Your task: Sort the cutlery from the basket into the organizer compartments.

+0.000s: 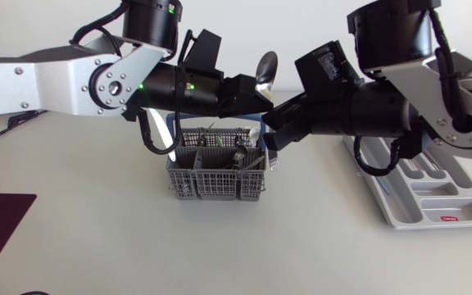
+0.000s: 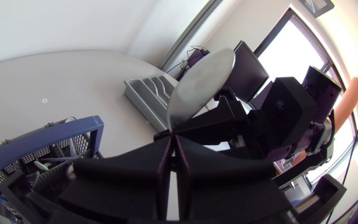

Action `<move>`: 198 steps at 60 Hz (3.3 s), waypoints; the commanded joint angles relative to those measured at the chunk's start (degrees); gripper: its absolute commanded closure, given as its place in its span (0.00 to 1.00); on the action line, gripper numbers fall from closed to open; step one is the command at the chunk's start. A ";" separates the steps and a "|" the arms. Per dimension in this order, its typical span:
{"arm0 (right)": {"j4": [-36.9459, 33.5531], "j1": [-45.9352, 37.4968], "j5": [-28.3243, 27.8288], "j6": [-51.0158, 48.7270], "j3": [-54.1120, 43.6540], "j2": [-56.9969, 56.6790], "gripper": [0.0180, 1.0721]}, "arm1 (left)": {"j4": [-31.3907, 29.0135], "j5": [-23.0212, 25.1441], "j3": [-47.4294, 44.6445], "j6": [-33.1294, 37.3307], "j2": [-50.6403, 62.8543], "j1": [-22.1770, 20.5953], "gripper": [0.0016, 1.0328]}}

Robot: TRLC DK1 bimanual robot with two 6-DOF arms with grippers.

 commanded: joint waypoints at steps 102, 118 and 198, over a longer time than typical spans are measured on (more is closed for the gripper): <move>-6.30 -37.85 -17.04 -8.92 -5.05 -1.63 0.90 | -6.43 -19.31 -6.26 31.08 -5.84 -1.66 0.16; -6.21 -52.44 -19.33 -17.27 -0.83 10.23 0.90 | -6.51 -29.42 -9.60 40.14 -5.84 -6.93 0.16; -11.66 -59.03 -12.38 -19.82 31.34 53.91 0.81 | -6.51 -37.94 -20.68 46.11 -13.22 -13.26 0.16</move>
